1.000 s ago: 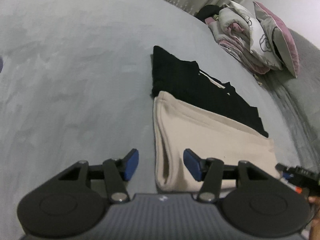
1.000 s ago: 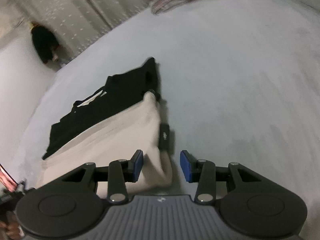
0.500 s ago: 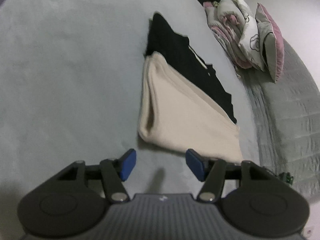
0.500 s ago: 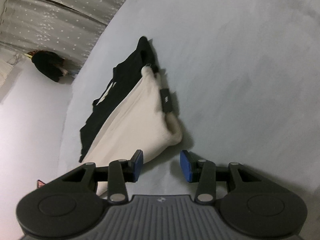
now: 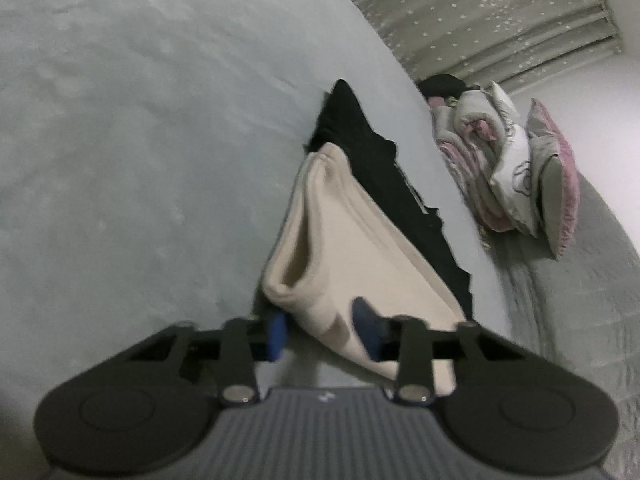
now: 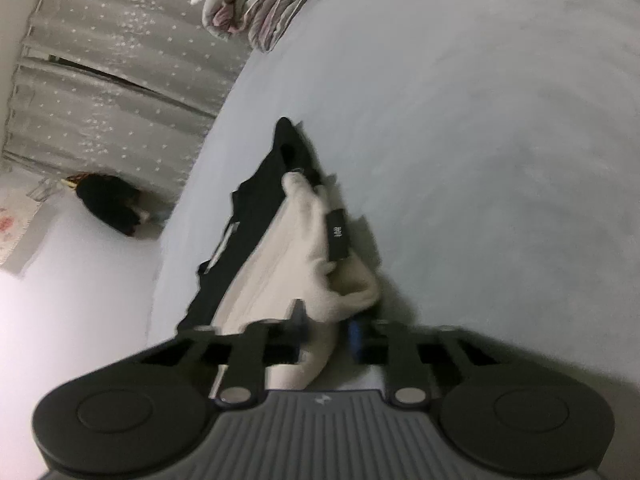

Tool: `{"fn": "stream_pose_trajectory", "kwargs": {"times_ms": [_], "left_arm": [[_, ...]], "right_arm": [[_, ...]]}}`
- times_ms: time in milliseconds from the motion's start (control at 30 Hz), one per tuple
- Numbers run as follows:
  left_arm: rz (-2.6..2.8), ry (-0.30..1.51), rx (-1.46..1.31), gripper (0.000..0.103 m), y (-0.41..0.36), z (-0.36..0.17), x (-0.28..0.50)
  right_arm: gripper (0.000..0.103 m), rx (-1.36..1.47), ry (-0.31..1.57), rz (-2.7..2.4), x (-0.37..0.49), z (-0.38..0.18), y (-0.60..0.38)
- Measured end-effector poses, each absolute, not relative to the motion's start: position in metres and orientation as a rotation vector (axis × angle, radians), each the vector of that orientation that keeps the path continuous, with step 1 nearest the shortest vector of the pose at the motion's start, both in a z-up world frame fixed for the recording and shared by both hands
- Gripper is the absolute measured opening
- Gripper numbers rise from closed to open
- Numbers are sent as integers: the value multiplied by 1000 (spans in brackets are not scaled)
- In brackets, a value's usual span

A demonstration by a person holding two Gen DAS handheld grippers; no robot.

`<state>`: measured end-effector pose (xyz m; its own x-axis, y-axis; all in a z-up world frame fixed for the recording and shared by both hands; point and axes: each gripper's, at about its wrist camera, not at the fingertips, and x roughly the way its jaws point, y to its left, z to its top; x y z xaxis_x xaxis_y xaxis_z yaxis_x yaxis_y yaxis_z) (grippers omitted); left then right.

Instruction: Fold clothes

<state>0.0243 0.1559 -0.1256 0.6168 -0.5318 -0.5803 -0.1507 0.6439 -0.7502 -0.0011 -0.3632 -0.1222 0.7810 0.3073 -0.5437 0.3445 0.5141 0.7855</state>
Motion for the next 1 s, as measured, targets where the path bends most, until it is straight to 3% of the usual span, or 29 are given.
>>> {"fn": "stream_pose_trajectory", "kwargs": {"times_ms": [100, 433, 767, 833, 933, 1000], "left_arm": [[-214, 927, -905, 8, 159, -124, 27], [-240, 962, -839, 8, 170, -87, 12], [-275, 1047, -748, 12, 175, -104, 10], [-312, 1047, -727, 20, 177, -101, 13], [-361, 1033, -688, 40, 178, -91, 18], [-346, 1011, -654, 44, 180, -86, 19]], "right_arm": [[9, 1064, 695, -50, -4, -119, -361], [8, 1103, 726, -45, -28, -88, -369], [10, 1028, 848, -47, -25, -102, -376], [14, 1017, 856, -38, -25, -104, -378], [34, 973, 828, -42, -26, -93, -381], [43, 941, 792, -65, -28, -85, -385]]}}
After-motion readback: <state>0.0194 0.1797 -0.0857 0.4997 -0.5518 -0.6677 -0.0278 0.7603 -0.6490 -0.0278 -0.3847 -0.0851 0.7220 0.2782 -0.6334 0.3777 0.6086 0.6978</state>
